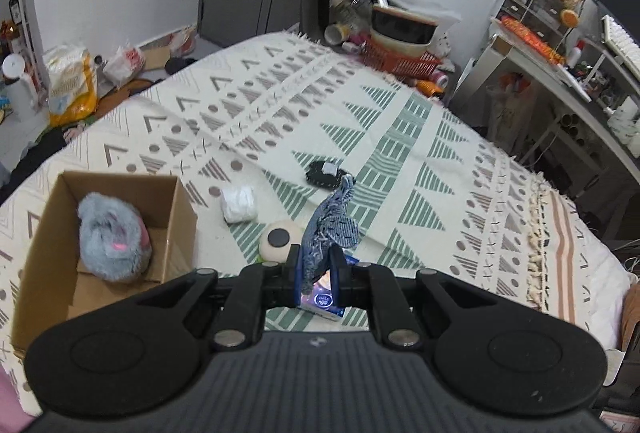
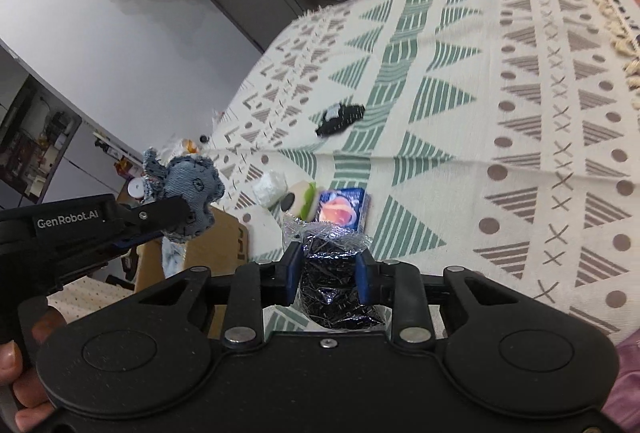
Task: Organize soft objects
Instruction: 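Carry the blue plush with the left gripper while the right carries the bead bag to the box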
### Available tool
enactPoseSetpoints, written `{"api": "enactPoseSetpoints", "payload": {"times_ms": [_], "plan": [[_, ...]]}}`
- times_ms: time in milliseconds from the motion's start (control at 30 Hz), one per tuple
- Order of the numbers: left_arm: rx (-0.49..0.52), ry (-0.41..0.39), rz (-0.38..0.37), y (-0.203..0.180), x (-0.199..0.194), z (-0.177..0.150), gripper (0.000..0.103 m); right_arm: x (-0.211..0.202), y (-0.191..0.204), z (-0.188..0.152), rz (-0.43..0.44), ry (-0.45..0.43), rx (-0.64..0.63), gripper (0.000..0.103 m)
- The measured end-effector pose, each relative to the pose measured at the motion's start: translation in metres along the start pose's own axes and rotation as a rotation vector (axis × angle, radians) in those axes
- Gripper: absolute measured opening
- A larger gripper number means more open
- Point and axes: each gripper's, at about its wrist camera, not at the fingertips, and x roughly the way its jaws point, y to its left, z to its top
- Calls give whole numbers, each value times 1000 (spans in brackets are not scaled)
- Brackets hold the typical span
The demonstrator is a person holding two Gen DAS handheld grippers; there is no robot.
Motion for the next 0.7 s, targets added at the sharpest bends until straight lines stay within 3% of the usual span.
{"api": "enactPoseSetpoints", "payload": {"times_ms": [300, 700], "plan": [[-20, -25, 6, 20, -27, -8, 12, -21, 13, -2, 23, -91, -34, 27], [-58, -49, 62, 62, -44, -19, 13, -23, 45, -8, 65, -124, -85, 27]]}}
